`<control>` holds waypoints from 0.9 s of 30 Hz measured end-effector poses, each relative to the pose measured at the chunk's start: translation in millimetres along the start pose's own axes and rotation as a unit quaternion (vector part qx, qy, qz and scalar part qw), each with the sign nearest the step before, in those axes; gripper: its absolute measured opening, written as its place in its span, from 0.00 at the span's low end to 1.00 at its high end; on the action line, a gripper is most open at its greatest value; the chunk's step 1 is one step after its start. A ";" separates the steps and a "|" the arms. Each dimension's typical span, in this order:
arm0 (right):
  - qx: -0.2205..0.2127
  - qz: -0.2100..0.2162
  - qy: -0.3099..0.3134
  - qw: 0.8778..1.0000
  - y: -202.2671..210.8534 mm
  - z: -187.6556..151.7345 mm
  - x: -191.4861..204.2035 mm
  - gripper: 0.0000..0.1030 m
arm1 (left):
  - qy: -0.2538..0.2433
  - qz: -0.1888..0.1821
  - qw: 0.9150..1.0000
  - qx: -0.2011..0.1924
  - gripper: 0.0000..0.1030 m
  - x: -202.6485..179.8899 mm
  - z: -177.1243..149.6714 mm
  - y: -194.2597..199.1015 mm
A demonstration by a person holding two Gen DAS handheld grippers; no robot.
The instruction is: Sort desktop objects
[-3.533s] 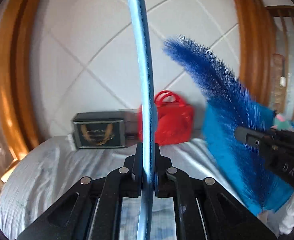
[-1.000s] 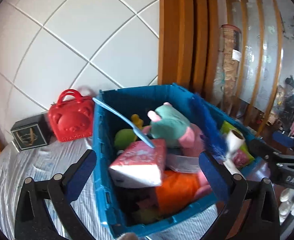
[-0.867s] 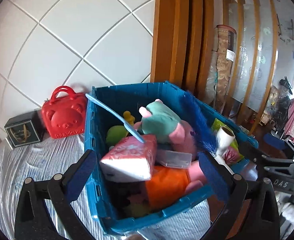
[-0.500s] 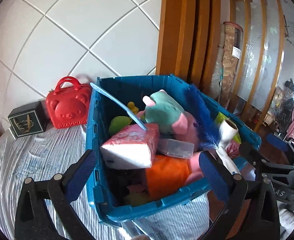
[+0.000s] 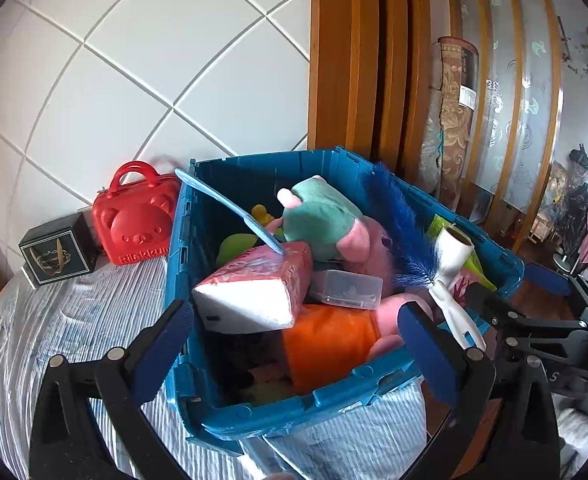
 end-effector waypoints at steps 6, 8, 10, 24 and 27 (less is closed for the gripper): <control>0.000 0.001 -0.004 1.000 -0.6 0.4 -1.7 1.00 | 0.005 0.008 1.000 -0.001 1.00 4.1 -1.2 0.4; 0.000 0.002 -0.002 1.000 -1.0 0.4 -0.6 1.00 | 0.006 0.011 1.000 -0.002 1.00 5.2 -2.0 0.7; 0.001 0.004 -0.001 1.000 -0.9 0.5 0.7 1.00 | 0.008 0.010 1.000 -0.001 1.00 6.2 -2.9 1.1; 0.003 0.009 0.001 1.000 -3.5 -1.0 5.1 1.00 | 0.011 0.024 1.000 -0.002 1.00 9.9 -4.7 1.7; 0.002 0.009 0.000 1.000 -4.1 -1.2 5.5 1.00 | 0.009 0.022 1.000 -0.002 1.00 9.2 -5.4 2.4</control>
Point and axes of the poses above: each gripper's, at about its wrist camera, not at the fingertips, and y roughly against the way its jaws point, x to its left, z to its top, the point moved 7 cm from there along -y, roughly the way its jaws point, and after that the axes turned 2 degrees about -y, right-handed, at the moved point
